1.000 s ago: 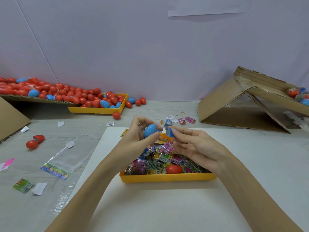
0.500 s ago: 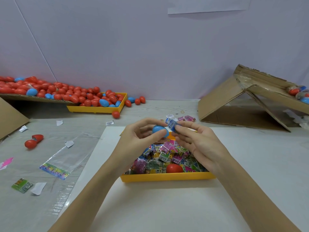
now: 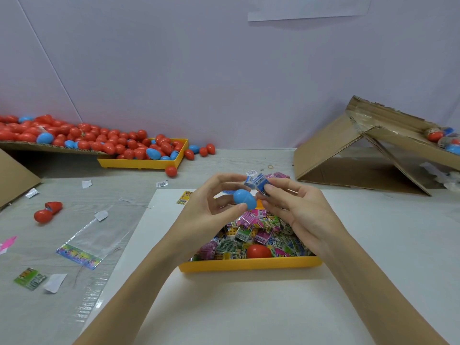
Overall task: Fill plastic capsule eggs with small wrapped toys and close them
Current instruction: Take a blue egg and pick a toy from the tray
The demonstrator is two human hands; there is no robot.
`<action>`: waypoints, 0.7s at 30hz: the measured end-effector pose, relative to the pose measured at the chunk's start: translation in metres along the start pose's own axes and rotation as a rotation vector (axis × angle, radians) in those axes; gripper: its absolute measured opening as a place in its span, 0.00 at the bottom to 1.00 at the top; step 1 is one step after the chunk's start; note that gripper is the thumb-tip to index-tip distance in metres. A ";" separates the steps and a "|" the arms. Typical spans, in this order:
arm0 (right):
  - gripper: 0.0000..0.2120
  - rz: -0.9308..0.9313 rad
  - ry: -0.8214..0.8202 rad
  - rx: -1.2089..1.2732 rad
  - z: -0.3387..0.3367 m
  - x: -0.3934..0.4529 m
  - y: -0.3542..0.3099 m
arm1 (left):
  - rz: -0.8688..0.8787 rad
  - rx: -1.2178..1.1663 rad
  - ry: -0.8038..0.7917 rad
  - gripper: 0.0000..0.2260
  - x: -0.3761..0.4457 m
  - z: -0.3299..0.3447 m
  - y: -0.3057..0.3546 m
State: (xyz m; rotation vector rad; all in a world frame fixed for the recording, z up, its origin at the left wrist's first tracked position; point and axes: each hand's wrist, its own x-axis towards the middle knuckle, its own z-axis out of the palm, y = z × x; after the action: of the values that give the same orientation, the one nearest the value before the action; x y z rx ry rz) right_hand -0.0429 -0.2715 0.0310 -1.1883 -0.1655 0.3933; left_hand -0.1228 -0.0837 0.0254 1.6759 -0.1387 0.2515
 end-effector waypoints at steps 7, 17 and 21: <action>0.11 0.002 -0.021 -0.050 0.001 -0.001 0.001 | -0.017 -0.003 0.068 0.10 0.001 0.002 -0.002; 0.13 0.032 -0.078 -0.091 0.001 -0.002 0.001 | 0.009 0.021 0.078 0.13 0.000 0.004 -0.006; 0.16 0.011 -0.088 -0.135 0.002 -0.002 0.001 | 0.019 0.062 0.080 0.17 0.000 0.003 -0.006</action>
State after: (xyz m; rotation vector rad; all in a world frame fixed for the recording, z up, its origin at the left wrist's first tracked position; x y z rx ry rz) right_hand -0.0455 -0.2703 0.0310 -1.3058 -0.2654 0.4496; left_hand -0.1208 -0.0860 0.0191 1.7240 -0.0880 0.3401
